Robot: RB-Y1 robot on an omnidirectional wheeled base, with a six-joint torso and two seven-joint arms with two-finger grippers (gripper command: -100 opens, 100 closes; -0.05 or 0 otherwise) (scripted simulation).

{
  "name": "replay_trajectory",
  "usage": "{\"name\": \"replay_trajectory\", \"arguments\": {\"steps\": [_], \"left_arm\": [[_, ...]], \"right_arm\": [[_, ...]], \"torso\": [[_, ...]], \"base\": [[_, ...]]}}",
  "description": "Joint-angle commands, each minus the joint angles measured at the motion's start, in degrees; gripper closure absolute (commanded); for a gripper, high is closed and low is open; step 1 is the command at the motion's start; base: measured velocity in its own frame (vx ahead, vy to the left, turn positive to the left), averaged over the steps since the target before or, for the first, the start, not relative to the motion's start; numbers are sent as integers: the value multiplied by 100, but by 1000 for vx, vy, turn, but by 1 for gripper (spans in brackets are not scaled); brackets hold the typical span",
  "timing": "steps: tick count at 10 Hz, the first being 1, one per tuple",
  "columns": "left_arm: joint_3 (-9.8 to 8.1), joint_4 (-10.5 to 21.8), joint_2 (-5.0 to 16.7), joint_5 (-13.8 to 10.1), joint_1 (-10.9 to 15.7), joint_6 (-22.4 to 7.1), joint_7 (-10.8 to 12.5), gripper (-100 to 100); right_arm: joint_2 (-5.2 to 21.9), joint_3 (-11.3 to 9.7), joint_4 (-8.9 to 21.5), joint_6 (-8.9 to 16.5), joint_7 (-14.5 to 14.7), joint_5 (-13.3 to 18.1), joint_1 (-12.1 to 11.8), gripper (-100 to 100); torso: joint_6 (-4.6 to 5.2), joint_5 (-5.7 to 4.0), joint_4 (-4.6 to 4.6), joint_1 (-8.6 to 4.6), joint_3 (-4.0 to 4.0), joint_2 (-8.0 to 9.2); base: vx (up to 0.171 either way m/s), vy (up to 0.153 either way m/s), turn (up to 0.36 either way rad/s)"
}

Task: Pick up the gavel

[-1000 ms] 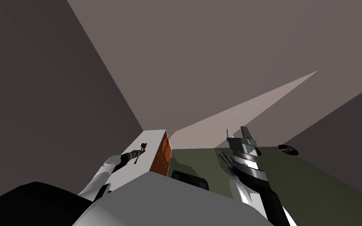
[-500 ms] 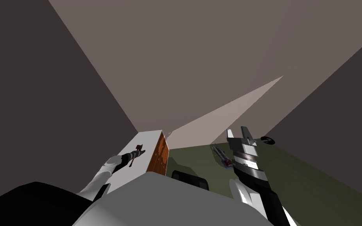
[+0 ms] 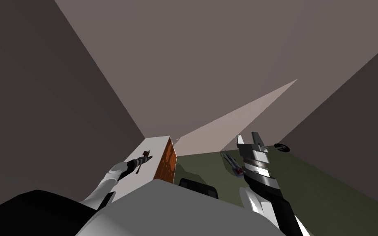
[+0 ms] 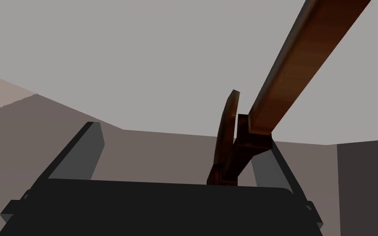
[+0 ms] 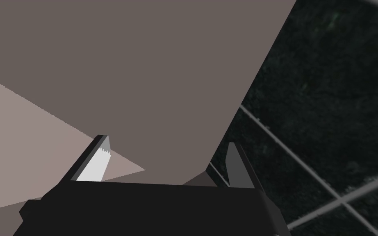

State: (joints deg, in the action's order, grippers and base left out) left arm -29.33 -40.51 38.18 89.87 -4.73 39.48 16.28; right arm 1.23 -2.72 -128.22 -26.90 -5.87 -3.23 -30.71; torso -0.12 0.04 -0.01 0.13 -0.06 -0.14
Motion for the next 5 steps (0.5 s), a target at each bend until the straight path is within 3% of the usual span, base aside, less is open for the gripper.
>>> {"name": "replay_trajectory", "arguments": {"steps": [1,2,3,4,5], "left_arm": [[1,-3,-1,0,-1,0,3,-100],[1,-3,-1,0,-1,0,3,-100],[287,242,9,-287,285,-227,-26,-100],[433,242,9,-447,308,-227,-26,-100],[579,242,9,-447,308,-227,-26,-100]], "right_arm": [[0,0,0,0,0,0,0,0],[0,0,0,0,0,0,0,0],[0,0,0,0,0,0,0,0],[0,0,0,0,0,0,0,0],[0,0,0,0,0,0,0,0]], "torso": [[0,0,0,0,0,0],[0,-1,1,-3,2,3],[-1,-1,0,-1,1,1],[12,5,1,-2,-2,-5],[13,7,0,-4,-3,-7]], "base": [[-12,-13,-40],[0,0,0],[0,0,0],[-8,-8,-27],[-5,-6,-18]]}}
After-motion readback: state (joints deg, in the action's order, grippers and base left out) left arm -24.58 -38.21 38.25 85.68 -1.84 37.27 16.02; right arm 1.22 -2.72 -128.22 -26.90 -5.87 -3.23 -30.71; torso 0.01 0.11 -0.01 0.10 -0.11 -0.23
